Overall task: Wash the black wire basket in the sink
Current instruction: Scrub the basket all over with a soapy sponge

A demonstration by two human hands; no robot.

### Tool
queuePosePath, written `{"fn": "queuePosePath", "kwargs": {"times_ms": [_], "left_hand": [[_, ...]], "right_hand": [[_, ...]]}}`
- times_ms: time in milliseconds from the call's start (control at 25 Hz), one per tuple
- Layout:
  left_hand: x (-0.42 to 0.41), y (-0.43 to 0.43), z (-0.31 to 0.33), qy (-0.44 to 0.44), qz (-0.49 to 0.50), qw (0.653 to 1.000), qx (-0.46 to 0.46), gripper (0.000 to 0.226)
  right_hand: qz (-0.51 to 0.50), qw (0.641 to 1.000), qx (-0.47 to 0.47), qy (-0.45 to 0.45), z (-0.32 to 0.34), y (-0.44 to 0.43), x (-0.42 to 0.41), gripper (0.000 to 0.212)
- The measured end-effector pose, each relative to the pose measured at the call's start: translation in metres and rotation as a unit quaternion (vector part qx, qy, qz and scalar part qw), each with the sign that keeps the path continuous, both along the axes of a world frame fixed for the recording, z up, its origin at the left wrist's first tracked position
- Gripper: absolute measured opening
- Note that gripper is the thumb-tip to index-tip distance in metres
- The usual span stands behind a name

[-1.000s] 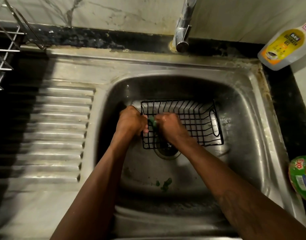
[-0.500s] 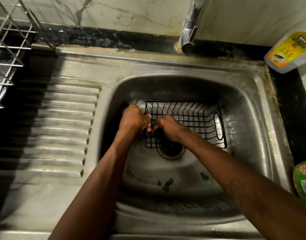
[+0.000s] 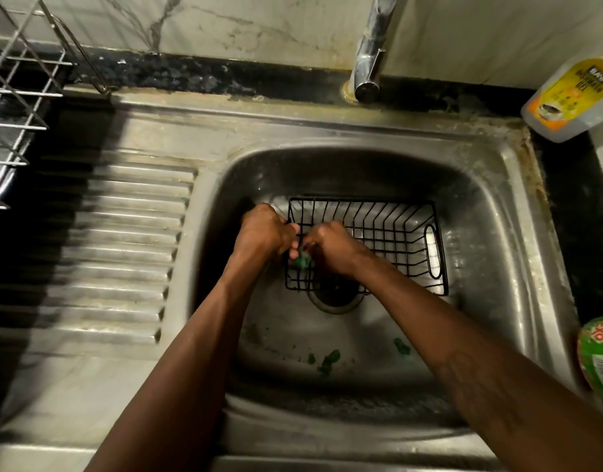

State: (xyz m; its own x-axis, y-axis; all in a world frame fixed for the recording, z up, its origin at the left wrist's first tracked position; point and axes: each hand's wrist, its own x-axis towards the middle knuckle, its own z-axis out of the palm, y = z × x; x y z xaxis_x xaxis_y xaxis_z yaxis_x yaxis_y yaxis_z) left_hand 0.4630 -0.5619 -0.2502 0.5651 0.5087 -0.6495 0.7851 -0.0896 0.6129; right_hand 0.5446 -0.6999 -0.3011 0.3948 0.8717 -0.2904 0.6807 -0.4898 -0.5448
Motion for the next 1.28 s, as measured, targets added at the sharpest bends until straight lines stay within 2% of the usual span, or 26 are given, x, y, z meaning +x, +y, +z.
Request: {"fn": "queuePosePath", "kwargs": {"times_ms": [80, 160, 280, 400, 520, 640, 760, 800, 840, 960, 1040, 1200, 1280], "left_hand": [[0.001, 0.001, 0.0, -0.006, 0.025, 0.999, -0.022, 0.025], [0.001, 0.004, -0.001, -0.01, 0.027, 0.999, -0.018, 0.026], [-0.001, 0.005, 0.0, -0.008, 0.031, 0.999, -0.006, 0.03], [-0.001, 0.003, -0.001, -0.002, 0.003, 1.0, 0.003, 0.032], [0.0, 0.004, 0.0, -0.006, 0.012, 1.0, -0.003, 0.028], [0.001, 0.003, 0.002, -0.009, 0.02, 1.0, 0.0, 0.024], [0.001, 0.002, 0.004, -0.011, 0.035, 0.999, -0.019, 0.025], [0.001, 0.003, 0.002, -0.01, 0.035, 0.999, -0.018, 0.026], [0.002, 0.005, 0.001, -0.006, 0.033, 0.999, -0.013, 0.028], [0.0, 0.006, -0.003, -0.003, 0.027, 1.0, -0.005, 0.033], [0.001, 0.005, -0.004, -0.002, 0.022, 1.0, -0.011, 0.033], [0.003, 0.005, -0.003, -0.004, 0.043, 0.999, -0.028, 0.026], [0.003, 0.005, -0.002, -0.001, 0.048, 0.998, -0.028, 0.025]], "right_hand": [[-0.087, 0.994, 0.021, -0.061, -0.006, 0.009, 0.014, 0.011], [-0.058, 0.994, 0.017, -0.086, -0.015, 0.007, 0.011, 0.014], [0.04, 0.999, -0.026, 0.01, -0.006, -0.013, -0.01, 0.02], [0.042, 0.998, -0.015, 0.035, -0.001, -0.025, -0.005, 0.03], [0.013, 0.998, 0.052, -0.011, -0.007, -0.014, -0.004, 0.021], [0.003, 0.995, 0.059, -0.08, -0.012, 0.0, 0.0, 0.017], [-0.107, 0.984, 0.081, -0.113, -0.011, 0.005, 0.013, 0.022], [-0.112, 0.984, 0.066, -0.122, -0.009, 0.005, 0.011, 0.021], [-0.089, 0.989, 0.042, -0.114, -0.007, 0.004, 0.009, 0.018], [0.035, 0.998, -0.041, 0.019, 0.003, -0.014, -0.005, 0.023], [0.06, 0.997, -0.043, 0.033, 0.002, -0.024, -0.005, 0.029], [-0.072, 0.994, 0.052, -0.067, -0.005, -0.004, 0.004, 0.019], [-0.138, 0.983, 0.056, -0.11, -0.007, 0.001, 0.01, 0.017]]}}
